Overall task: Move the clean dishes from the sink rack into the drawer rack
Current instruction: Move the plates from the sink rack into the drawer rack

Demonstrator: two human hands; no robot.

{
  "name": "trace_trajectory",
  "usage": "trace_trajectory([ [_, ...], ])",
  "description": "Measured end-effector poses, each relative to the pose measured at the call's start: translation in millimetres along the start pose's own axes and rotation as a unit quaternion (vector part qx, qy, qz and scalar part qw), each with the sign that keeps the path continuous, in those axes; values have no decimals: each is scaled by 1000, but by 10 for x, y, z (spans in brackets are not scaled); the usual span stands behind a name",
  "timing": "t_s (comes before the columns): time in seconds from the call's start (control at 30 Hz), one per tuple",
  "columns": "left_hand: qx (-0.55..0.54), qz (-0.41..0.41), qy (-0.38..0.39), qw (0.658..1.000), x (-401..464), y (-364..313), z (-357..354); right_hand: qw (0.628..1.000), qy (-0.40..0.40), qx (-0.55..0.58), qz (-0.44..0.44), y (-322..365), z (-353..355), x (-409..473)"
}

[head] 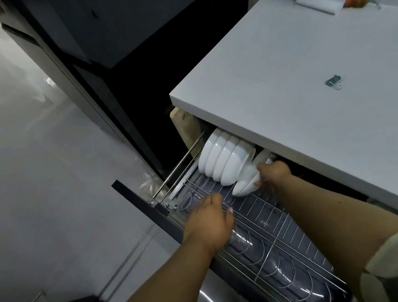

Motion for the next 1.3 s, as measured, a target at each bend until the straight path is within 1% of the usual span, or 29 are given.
trace_trajectory([
  [0.1,-4,-7,-10,1000,-8,-12,15,1000,2,-22,6,94,-74,40],
  [0.23,-15,-12,-13,1000,-6,-7,13,991,-10,-127,30,233,-147,110],
  [0.3,-15,-15,-13,1000,1,-5,16,984,-28,-173,46,283,-194,69],
  [0.37,-18,-15,-13,1000,2,-4,18,975,-66,-208,48,273,-226,18],
  [0.4,-19,-14,-12,1000,2,-2,15,973,-82,-212,50,246,-240,22],
  [0.5,-18,-17,-13,1000,0,2,2,974,-99,-199,49,138,-302,42],
  [0.63,-21,-21,-23,999,-3,18,0,966,-128,-220,41,100,-377,-15],
  [0.8,-37,-22,-38,998,-26,22,12,968,-91,-224,61,245,-370,77],
  [0.93,-42,-19,-46,998,-36,24,35,950,-83,-291,80,417,-386,77],
  [1.07,-46,-18,-44,998,-34,20,43,946,-65,-307,76,429,-447,149],
  [1.17,-45,-15,-43,998,-33,22,42,958,-45,-276,68,357,-428,177],
  [1.3,-43,-6,-36,998,-29,24,44,969,-61,-222,89,302,-355,125],
])
Point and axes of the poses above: each hand's wrist, its own x-axis towards the middle knuckle, its own z-axis out of the back of the hand, y = z × x, the point moved 8 cm from there along x, towards the middle knuckle, and after that the axes turned 12 degrees about -z, right-handed, at the moved point
